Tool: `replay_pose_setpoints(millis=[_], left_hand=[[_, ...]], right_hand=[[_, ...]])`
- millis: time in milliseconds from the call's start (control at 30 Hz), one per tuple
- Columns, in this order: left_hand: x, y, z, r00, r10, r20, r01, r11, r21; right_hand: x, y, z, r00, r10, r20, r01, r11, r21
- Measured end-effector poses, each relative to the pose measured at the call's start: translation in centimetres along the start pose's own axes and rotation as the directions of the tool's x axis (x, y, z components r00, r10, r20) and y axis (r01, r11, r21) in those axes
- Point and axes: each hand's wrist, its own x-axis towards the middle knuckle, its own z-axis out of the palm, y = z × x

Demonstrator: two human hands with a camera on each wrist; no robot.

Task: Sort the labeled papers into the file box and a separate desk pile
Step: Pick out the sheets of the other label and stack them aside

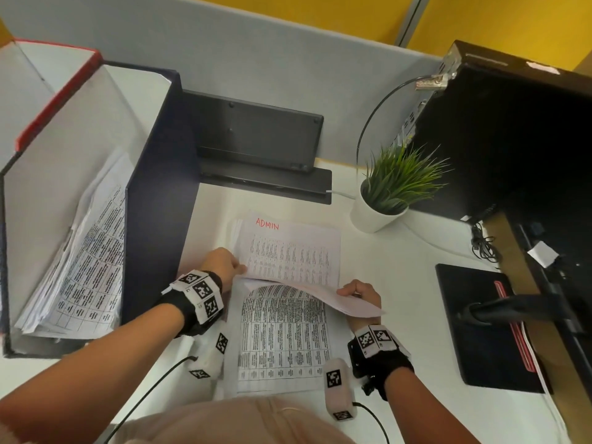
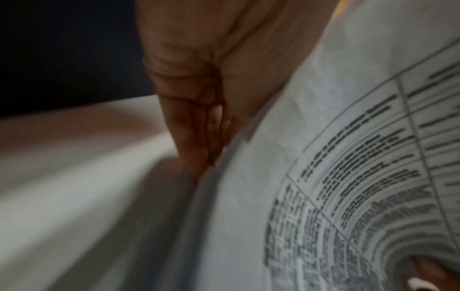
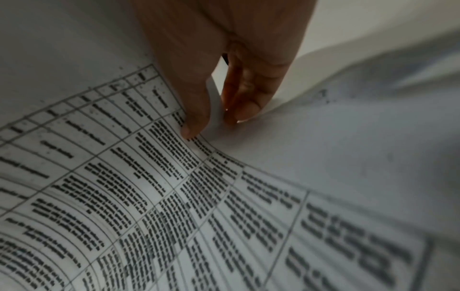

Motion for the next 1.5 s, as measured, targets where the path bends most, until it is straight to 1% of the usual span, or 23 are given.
replay_pose_setpoints(millis=[33,100,167,200,267,333,400,467,500,567,600,700,767,800,867,967,1033,1067,1133,1200,1267,1367,1500], left_hand=[[-0.3,0.2,0.0,1.000,0.022,0.013,-0.022,0.999,0.033],[-1.1,0.6,-0.1,0.992,0.120,-0.031,-0.115,0.986,0.119],[-1.8,0.6,-0.2,0.954,0.269,-0.134,-0.240,0.951,0.196],[-2.1,0.5,-0.2,0.922,0.341,-0.181,-0.307,0.932,0.194],[-2.6,0.3,-0.1,0.880,0.411,-0.238,-0.400,0.912,0.094],[-2.9,0.0,0.0,0.884,0.389,-0.259,-0.421,0.904,-0.078],[-2.8,-0.2,0.2,0.914,0.324,-0.244,-0.386,0.880,-0.279],[-2.5,-0.5,0.5,0.941,0.269,-0.208,-0.335,0.836,-0.435],[-2.4,-0.7,0.6,0.947,0.253,-0.199,-0.319,0.817,-0.481],[-2.2,-0.7,0.7,0.958,0.233,-0.169,-0.288,0.797,-0.532],[-2.2,-0.7,0.7,0.963,0.226,-0.144,-0.268,0.795,-0.544],[-2.2,-0.6,0.8,0.974,0.195,-0.116,-0.226,0.789,-0.572],[-2.2,-0.5,0.8,0.980,0.161,-0.119,-0.200,0.758,-0.621],[-2.2,-0.3,0.7,0.984,0.136,-0.115,-0.178,0.750,-0.637],[-2.2,-0.1,0.4,0.995,0.082,-0.060,-0.100,0.716,-0.691],[-2.4,0.3,0.0,0.993,0.057,0.102,0.038,0.664,-0.746],[-2.5,0.4,-0.1,0.987,0.083,0.136,0.045,0.670,-0.741],[-2.6,0.5,0.0,0.987,0.097,0.127,0.026,0.685,-0.728],[-2.9,0.6,0.3,0.983,0.169,0.070,-0.088,0.772,-0.629],[-2.9,0.6,0.7,0.965,0.263,0.010,-0.225,0.843,-0.489],[-3.1,0.9,0.7,0.944,0.324,-0.052,-0.315,0.848,-0.426],[-4.2,2.6,-0.8,0.884,0.417,-0.212,-0.467,0.784,-0.410],[-6.2,5.1,-3.5,0.746,0.509,-0.430,-0.666,0.600,-0.444]], right_hand=[[-0.2,0.2,0.1,1.000,-0.025,0.018,0.024,0.999,0.021],[-0.5,0.3,0.1,0.997,-0.075,0.017,0.073,0.994,0.083],[-0.9,0.6,0.2,0.995,-0.089,0.053,0.083,0.990,0.111],[-0.6,1.0,0.1,0.988,-0.145,0.055,0.142,0.989,0.047],[-0.5,1.3,-0.1,0.954,-0.300,0.023,0.301,0.947,-0.113],[-0.7,1.5,-0.2,0.942,-0.337,0.015,0.330,0.913,-0.239],[-0.6,1.7,-0.2,0.921,-0.389,0.018,0.373,0.867,-0.331],[-0.7,1.5,0.0,0.915,-0.402,-0.021,0.377,0.873,-0.309],[-1.1,1.3,0.3,0.916,-0.400,-0.025,0.382,0.891,-0.246],[-1.8,0.9,0.6,0.938,-0.346,0.032,0.346,0.938,0.008],[-1.7,0.9,0.5,0.941,-0.337,0.044,0.335,0.941,0.040],[-1.7,0.9,0.5,0.947,-0.314,0.064,0.320,0.940,-0.120],[-1.5,1.2,0.4,0.933,-0.359,0.006,0.340,0.878,-0.337],[-1.5,1.4,0.3,0.924,-0.381,-0.023,0.341,0.852,-0.396],[-1.6,1.3,0.5,0.914,-0.403,-0.041,0.347,0.831,-0.436],[-1.6,0.8,0.8,0.870,-0.487,-0.076,0.356,0.728,-0.587],[-1.8,0.4,1.2,0.868,-0.491,-0.079,0.380,0.757,-0.532],[-2.0,0.2,1.5,0.876,-0.476,-0.077,0.394,0.800,-0.453],[-2.6,-0.4,2.0,0.872,-0.481,-0.085,0.430,0.839,-0.333],[-3.2,-1.1,2.7,0.835,-0.541,-0.099,0.491,0.814,-0.309],[-4.0,-2.0,3.3,0.796,-0.594,-0.118,0.545,0.787,-0.289],[-5.5,-4.5,4.3,0.724,-0.677,-0.128,0.643,0.731,-0.229],[-8.3,-8.0,5.4,0.604,-0.791,-0.099,0.791,0.610,-0.044]])
